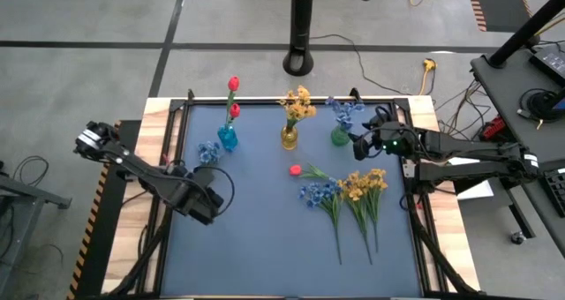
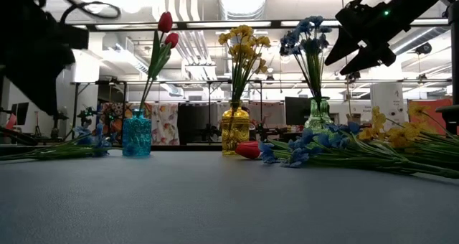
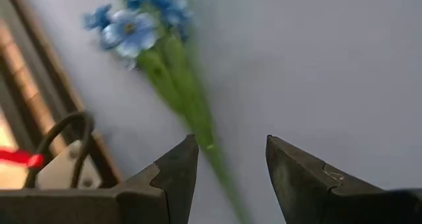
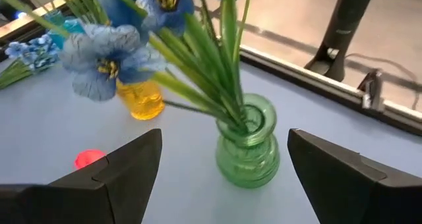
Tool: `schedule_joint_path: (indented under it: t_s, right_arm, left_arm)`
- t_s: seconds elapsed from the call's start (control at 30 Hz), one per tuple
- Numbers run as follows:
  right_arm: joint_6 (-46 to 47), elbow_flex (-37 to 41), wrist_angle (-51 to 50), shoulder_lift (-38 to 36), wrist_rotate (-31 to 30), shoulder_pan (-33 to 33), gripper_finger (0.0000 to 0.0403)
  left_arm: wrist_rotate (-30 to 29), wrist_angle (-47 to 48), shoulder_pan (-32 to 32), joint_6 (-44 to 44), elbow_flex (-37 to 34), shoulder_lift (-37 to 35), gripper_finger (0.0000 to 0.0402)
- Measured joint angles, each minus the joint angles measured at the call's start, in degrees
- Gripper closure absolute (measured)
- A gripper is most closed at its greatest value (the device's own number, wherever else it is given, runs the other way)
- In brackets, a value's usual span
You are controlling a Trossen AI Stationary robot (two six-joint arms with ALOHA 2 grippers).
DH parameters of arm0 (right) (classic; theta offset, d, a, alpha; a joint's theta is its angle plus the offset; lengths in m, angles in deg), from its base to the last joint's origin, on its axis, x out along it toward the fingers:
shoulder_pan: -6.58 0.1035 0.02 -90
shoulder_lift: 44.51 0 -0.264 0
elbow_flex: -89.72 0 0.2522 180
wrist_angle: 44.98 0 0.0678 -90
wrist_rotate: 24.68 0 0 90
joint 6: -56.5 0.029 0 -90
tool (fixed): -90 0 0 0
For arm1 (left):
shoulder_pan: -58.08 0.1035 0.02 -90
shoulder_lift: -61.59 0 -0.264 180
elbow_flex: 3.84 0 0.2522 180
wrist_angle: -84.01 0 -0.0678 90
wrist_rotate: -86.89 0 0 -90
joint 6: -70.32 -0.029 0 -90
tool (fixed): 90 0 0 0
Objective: Sort flowers into vase by color
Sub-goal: Put the top blue flowers into the green vase
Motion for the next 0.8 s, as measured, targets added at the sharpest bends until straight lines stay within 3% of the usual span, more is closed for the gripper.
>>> schedule_joint_path:
  t_s: [0.27,0.8]
  right_arm:
    - [1.2,0.0,-0.1,0.0,3.6,0.1,0.0083]
    - [2.5,0.0,-0.6,0.0,3.6,1.9,0.0083]
  left_arm:
    - [1.5,-1.0,2.5,0.6,-2.1,3.6,0.0259]
    - [4.1,-9.7,5.5,1.8,-9.6,1.8,0.0262]
